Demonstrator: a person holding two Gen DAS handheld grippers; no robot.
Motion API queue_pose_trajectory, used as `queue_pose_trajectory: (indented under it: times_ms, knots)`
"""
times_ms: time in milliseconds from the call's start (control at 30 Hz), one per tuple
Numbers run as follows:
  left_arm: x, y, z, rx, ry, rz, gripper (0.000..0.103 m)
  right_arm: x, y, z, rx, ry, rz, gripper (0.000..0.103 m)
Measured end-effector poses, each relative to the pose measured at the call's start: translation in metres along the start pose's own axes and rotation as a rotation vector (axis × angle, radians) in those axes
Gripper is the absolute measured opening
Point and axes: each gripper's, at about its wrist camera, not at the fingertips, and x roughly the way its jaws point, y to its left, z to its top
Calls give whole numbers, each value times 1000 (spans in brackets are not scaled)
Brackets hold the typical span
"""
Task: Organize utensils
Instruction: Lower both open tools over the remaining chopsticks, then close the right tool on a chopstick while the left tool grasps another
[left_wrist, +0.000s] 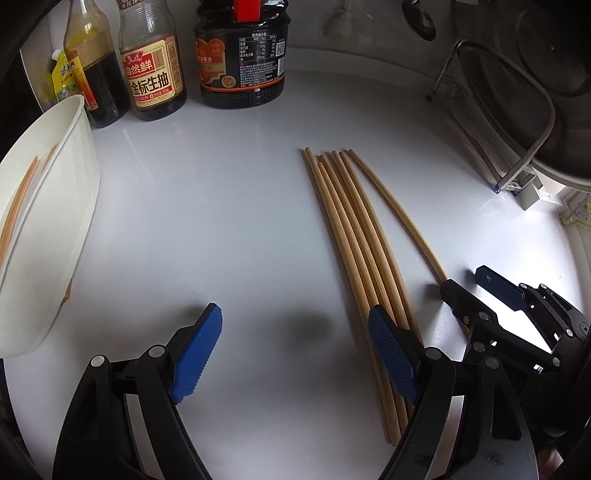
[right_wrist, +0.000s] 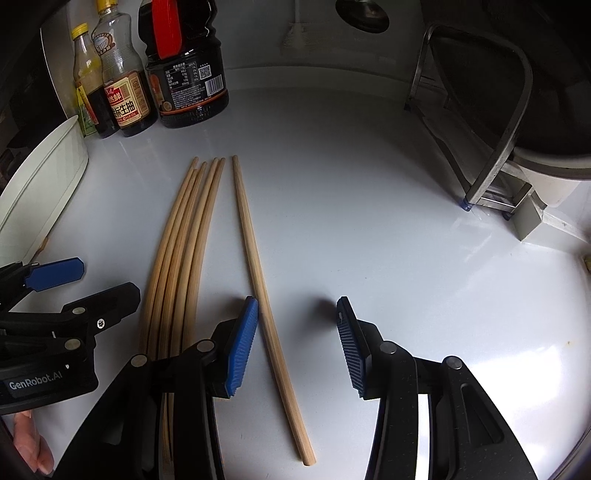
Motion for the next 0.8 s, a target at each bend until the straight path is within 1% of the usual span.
queue_pose_trajectory:
  times_ms: [233, 467, 700, 800]
  knots:
    - [5, -9, -5, 16, 5, 8, 81, -3, -3, -1, 2, -6, -1, 43]
    - [5, -5, -8, 3, -4, 36, 88, -3, -2, 1, -5, -11, 0, 43]
    - [8, -1, -9, 25, 2, 92, 87, -3, 0, 3, -17, -17, 0, 43]
    - [8, 2, -8, 19, 3, 92, 87, -2, 2, 5, -26, -22, 1, 43]
